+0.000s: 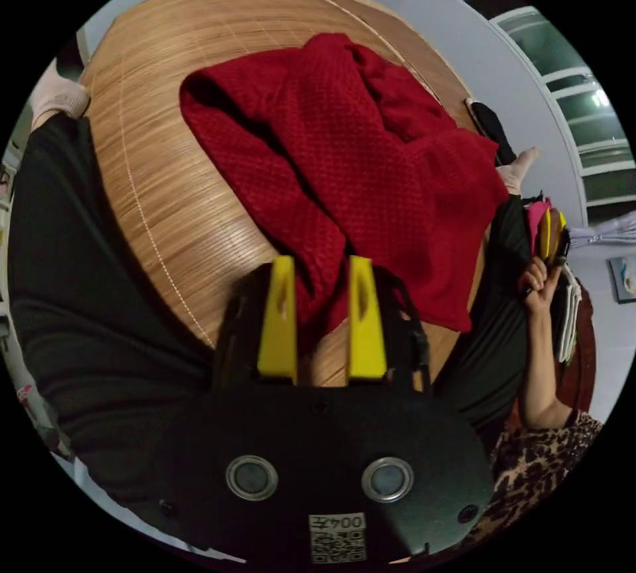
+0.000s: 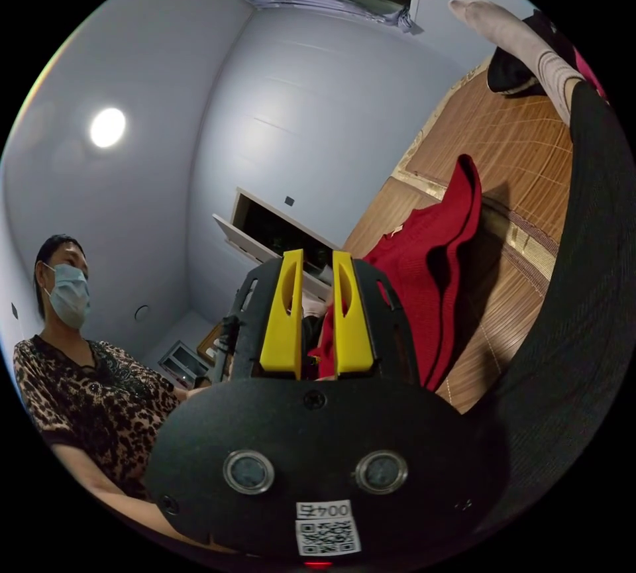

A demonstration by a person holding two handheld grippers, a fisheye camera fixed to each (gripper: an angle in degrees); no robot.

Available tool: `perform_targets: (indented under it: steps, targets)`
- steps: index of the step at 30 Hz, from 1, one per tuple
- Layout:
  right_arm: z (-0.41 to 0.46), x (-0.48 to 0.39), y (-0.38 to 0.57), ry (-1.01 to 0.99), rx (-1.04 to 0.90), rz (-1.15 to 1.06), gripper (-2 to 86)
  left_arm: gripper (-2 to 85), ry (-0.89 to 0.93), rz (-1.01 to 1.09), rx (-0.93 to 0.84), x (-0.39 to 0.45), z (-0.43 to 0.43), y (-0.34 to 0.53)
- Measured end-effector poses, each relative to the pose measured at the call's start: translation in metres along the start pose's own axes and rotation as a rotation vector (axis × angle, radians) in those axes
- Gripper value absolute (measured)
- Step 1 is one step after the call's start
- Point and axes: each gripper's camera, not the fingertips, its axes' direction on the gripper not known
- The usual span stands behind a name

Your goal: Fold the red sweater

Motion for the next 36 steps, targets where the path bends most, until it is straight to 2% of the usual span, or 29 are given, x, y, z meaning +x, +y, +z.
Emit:
perform_targets:
  steps: [2, 4, 5, 6, 8, 11, 13, 16, 18, 21, 22, 24, 25, 27, 30, 33, 36]
  targets:
    - [0.0, 0.0, 0.0, 0.005, -0.009, 0.0, 7.8, 5.8, -0.086, 0.055, 0.076, 0.014, -0.02, -0.006]
    - [0.001, 0.0, -0.001, 0.01, -0.02, -0.002, 7.7, 5.1, -0.26, 0.145, 0.21, 0.028, -0.066, -0.019]
    - [0.001, 0.0, -0.001, 0.013, -0.025, -0.002, 7.7, 5.0, -0.406, 0.191, 0.31, 0.031, -0.102, -0.031]
    - [0.002, 0.001, -0.001, 0.013, -0.028, -0.001, 7.8, 4.9, -0.546, 0.195, 0.41, 0.02, -0.138, -0.046]
    - [0.003, 0.002, -0.001, 0.014, -0.034, -0.001, 7.9, 5.3, -0.597, 0.101, 0.469, -0.023, -0.182, -0.077]
    - [0.007, 0.002, -0.001, 0.049, -0.049, -0.01, 8.6, 7.8, -0.492, -0.083, 0.359, -0.109, -0.208, -0.115]
    - [0.009, 0.001, -0.001, 0.075, -0.053, -0.014, 9.3, 9.2, -0.356, -0.078, 0.391, -0.122, -0.21, -0.103]
    - [0.009, 0.003, 0.0, 0.115, -0.036, -0.009, 10.2, 10.1, -0.11, 0.059, 0.386, -0.089, -0.163, -0.063]
    - [0.012, 0.007, -0.001, 0.132, -0.037, 0.001, 10.4, 10.6, 0.08, 0.159, 0.247, -0.043, -0.088, -0.025]
    - [0.024, 0.01, -0.001, 0.164, -0.091, -0.001, 10.4, 11.5, 0.307, 0.195, 0.047, 0.005, 0.015, 0.022]
    - [0.027, 0.009, -0.001, 0.171, -0.104, -0.008, 10.4, 11.7, 0.333, 0.201, 0.011, 0.014, 0.035, 0.031]
    - [0.035, 0.008, 0.001, 0.198, -0.141, -0.03, 10.3, 12.6, 0.312, 0.261, -0.078, 0.051, 0.09, 0.061]
    - [0.036, 0.008, 0.001, 0.201, -0.144, -0.032, 10.3, 12.7, 0.287, 0.292, -0.055, 0.06, 0.093, 0.068]
    - [0.036, 0.012, 0.002, 0.194, -0.131, -0.026, 10.1, 13.1, 0.194, 0.494, 0.071, 0.104, 0.096, 0.09]
    - [0.038, 0.018, 0.002, 0.183, -0.123, -0.02, 10.1, 15.9, 0.12, 0.732, 0.048, 0.15, 0.122, 0.1]
    - [0.045, 0.022, 0.002, 0.195, -0.141, -0.029, 10.1, 18.8, 0.06, 0.8, -0.045, 0.164, 0.16, 0.101]
    - [0.048, 0.026, 0.003, 0.203, -0.142, -0.033, 10.1, 18.1, -0.058, 0.878, 0.019, 0.169, 0.172, 0.115]
